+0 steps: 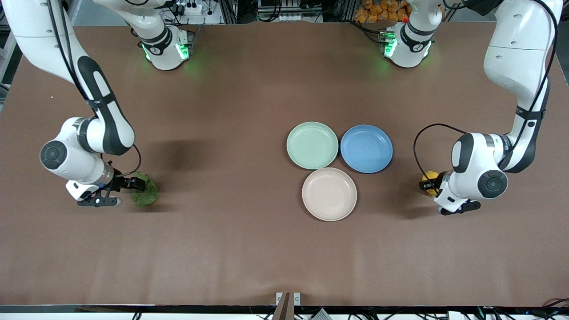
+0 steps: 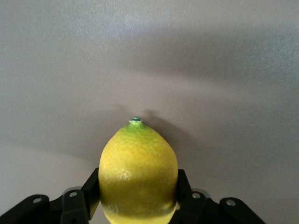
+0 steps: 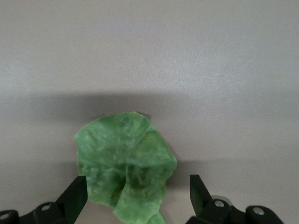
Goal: Place lemon and lettuce in plates
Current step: 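Grasp the lemon with the left gripper while the right gripper grasps the lettuce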
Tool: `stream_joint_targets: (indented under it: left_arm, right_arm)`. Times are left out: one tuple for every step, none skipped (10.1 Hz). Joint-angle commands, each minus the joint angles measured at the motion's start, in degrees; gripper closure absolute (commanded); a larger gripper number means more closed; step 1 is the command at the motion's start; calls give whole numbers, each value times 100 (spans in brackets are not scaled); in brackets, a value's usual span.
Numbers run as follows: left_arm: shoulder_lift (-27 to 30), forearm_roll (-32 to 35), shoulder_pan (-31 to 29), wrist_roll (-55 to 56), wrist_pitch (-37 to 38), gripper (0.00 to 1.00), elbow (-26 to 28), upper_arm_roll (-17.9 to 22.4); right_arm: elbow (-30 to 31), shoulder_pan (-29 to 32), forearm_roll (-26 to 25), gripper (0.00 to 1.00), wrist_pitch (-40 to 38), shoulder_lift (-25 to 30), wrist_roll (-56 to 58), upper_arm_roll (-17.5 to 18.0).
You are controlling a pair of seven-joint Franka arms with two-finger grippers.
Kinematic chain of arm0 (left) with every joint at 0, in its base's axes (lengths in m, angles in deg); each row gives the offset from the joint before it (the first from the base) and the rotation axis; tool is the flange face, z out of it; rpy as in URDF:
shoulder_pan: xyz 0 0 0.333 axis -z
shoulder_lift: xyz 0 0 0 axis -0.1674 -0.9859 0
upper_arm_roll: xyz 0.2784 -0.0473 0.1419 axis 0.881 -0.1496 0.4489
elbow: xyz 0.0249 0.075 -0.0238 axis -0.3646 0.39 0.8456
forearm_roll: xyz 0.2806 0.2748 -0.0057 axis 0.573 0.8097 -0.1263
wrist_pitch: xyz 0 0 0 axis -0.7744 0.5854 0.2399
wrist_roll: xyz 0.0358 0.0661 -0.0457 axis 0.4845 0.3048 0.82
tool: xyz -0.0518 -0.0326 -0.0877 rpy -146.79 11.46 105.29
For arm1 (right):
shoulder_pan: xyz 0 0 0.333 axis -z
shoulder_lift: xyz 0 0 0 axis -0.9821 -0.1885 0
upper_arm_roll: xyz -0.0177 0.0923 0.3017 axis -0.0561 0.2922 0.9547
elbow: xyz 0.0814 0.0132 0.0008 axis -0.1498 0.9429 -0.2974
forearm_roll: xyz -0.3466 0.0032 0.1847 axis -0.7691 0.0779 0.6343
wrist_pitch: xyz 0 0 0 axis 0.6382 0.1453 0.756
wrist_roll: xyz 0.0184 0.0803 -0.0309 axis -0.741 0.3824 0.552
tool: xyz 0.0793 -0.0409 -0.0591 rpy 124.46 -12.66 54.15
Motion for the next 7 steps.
stream_joint_targets:
  left_arm:
    - [104, 69, 40, 151, -11, 100, -288, -82]
    - [104, 34, 31, 308, -11, 100, -508, -256]
    - [87, -62, 57, 493, -11, 100, -693, -319]
    - [95, -220, 127, 616, -11, 100, -720, -372]
    - [95, -334, 206, 818, -11, 100, -773, -450]
    - [95, -344, 294, 959, -11, 100, -852, -503]
    - [95, -353, 399, 1134, -11, 100, -870, -556]
  right_arm:
    - [35, -13, 49, 4, 252, -133, 3, 3]
    - [35, -22, 49, 6, 331, -177, 3, -5]
    - [35, -48, 49, 10, 393, -239, 3, -5]
    - [35, -57, 49, 16, 454, -283, 3, -5]
    - [35, -57, 41, 26, 507, -327, 3, -5]
    - [26, -57, 41, 40, 516, -345, 11, -5]
    - [26, -66, 41, 53, 542, -362, 11, -5]
